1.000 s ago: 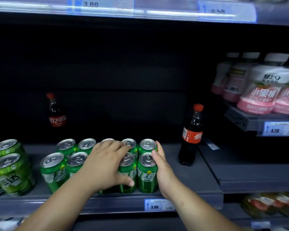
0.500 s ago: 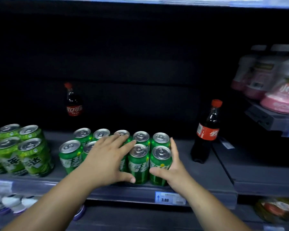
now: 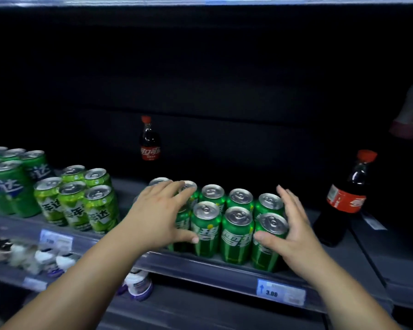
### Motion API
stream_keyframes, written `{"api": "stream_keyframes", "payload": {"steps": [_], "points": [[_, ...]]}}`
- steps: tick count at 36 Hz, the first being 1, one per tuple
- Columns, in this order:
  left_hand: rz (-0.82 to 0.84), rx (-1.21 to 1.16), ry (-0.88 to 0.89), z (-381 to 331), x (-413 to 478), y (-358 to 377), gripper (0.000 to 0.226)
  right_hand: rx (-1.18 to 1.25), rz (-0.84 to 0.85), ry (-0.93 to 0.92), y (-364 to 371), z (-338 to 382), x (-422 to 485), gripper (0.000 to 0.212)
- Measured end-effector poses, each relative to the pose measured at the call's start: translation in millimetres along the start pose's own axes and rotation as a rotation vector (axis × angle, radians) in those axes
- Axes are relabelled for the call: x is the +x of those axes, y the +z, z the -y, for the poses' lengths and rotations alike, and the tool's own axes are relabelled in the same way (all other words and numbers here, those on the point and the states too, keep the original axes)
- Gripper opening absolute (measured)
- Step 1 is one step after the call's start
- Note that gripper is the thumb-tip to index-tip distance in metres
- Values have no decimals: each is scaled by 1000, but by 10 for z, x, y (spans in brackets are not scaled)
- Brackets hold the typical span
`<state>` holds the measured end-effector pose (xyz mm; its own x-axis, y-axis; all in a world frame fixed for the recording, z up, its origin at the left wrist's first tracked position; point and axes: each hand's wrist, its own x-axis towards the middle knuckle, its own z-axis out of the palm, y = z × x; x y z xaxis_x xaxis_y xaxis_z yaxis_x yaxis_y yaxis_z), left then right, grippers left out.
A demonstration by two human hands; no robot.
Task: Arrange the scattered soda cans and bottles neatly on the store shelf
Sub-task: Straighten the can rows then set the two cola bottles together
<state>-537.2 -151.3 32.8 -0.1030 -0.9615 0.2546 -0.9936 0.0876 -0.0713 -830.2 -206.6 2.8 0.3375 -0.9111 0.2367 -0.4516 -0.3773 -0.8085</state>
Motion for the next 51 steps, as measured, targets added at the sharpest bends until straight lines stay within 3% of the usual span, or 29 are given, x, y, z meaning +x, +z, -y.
{"api": "stream_keyframes", "payload": {"steps": [6, 9, 18, 22, 26, 33, 37, 45, 48, 51], "points": [[21, -69, -30, 364, -42, -98, 124, -267, 4, -154, 176, 597, 87, 91], [-1, -199, -50, 624, -23, -170, 115, -261, 8, -188, 322, 849, 165, 84], [-71, -520, -195, 1505, 505, -245, 74, -304, 48, -204, 1099, 1254, 578, 85], [-92, -666, -329, 1803, 891, -106, 72, -268, 53, -161, 1417, 1320, 688, 88], [-98, -773, -375, 1951, 1296, 102, 87, -263, 13, -127, 1578, 1330, 732, 88], [-81, -770, -350, 1907, 1589, 256, 61, -225, -77, -62, 1607, 1388, 734, 79], [-159, -856, -244, 1864, 1487, 212, 63, -170, -166, -57, 1557, 1393, 717, 71], [-489, -769, 380, 1121, 1034, -794, 78, 34, -399, -29, 1327, 1534, 715, 82], [-479, -892, 538, 752, 865, -1078, 78, 106, -493, -61, 1153, 1606, 585, 81], [-382, -1042, 632, 356, 771, -1174, 69, 168, -546, -87, 912, 1616, 357, 66]]}}
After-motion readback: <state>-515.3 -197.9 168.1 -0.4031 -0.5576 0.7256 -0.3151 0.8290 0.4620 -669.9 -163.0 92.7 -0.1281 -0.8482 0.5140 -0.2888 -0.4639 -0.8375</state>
